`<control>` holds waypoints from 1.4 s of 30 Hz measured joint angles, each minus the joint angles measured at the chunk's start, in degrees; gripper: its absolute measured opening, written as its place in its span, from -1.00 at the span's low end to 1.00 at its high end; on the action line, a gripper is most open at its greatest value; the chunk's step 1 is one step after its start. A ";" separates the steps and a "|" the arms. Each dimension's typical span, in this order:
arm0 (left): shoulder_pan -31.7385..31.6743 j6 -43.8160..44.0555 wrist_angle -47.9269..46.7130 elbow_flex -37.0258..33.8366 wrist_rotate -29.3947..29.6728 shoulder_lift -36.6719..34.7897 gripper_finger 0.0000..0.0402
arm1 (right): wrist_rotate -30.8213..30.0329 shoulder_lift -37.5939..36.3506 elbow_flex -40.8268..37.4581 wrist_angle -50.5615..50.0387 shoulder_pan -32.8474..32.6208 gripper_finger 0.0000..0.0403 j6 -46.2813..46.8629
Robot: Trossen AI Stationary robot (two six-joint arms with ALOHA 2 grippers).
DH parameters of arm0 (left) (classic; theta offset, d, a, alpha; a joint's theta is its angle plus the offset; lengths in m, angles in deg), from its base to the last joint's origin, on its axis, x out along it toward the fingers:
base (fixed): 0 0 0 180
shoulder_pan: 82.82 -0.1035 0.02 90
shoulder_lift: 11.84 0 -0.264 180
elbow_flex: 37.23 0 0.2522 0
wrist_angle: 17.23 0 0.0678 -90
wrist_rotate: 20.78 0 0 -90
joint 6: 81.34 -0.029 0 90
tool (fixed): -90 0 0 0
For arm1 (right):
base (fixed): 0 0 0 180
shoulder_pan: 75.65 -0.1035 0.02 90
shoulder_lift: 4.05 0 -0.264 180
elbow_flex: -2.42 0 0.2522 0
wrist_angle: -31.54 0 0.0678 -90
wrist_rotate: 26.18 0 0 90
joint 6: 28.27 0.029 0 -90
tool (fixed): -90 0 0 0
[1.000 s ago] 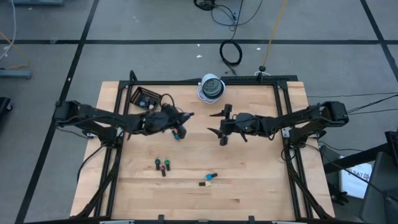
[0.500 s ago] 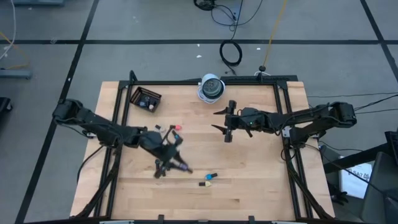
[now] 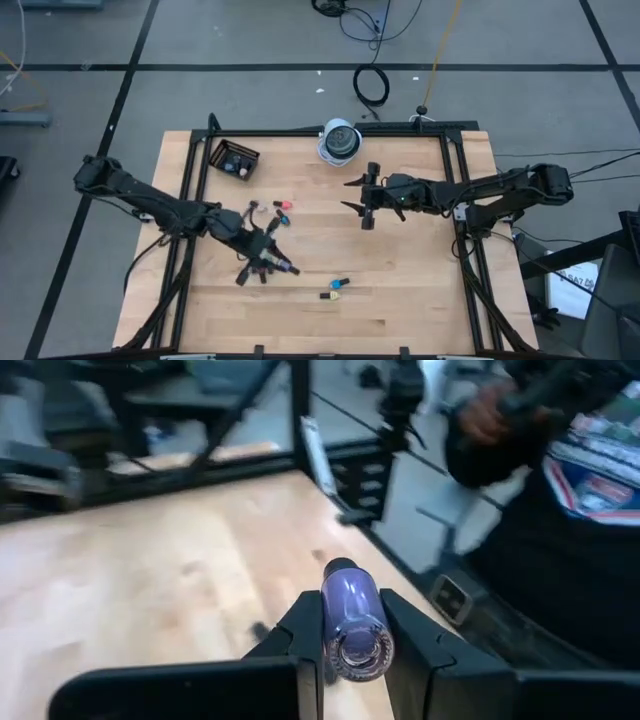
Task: Pick & Place Nail Polish
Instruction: Put the purple nail polish bottle into the black basket
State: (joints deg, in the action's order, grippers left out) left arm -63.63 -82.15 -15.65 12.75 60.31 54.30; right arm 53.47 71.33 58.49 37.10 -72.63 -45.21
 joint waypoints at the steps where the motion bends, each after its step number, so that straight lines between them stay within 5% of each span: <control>1: 0.01 0.39 0.81 -1.59 1.25 -1.51 -0.74 | 0.04 0.00 0.00 -0.21 0.00 0.09 0.04; 5: -0.06 2.47 8.54 -10.86 5.70 -8.59 -0.74 | 4.86 0.00 0.00 -0.39 0.36 0.09 2.64; 12: -2.83 7.30 21.84 -24.44 18.25 -20.92 -0.74 | 29.81 -0.96 -0.02 -0.38 6.22 0.05 7.99; 21: -11.07 12.18 15.79 -26.59 31.89 -28.18 -0.74 | 58.76 -5.19 -11.29 20.99 16.15 -0.01 20.34; 32: -28.95 25.65 1.02 -26.52 46.28 -28.76 -0.74 | 52.14 -15.90 -20.22 25.39 23.84 -0.02 25.51; 42: -44.97 43.88 -19.57 -26.52 46.58 -28.45 -0.74 | 47.51 -17.54 -20.87 25.03 24.44 -0.02 25.34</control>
State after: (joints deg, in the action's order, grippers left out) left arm -108.60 -38.27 -35.21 -13.77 106.89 25.85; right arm 100.98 53.79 37.61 62.14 -48.19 -19.87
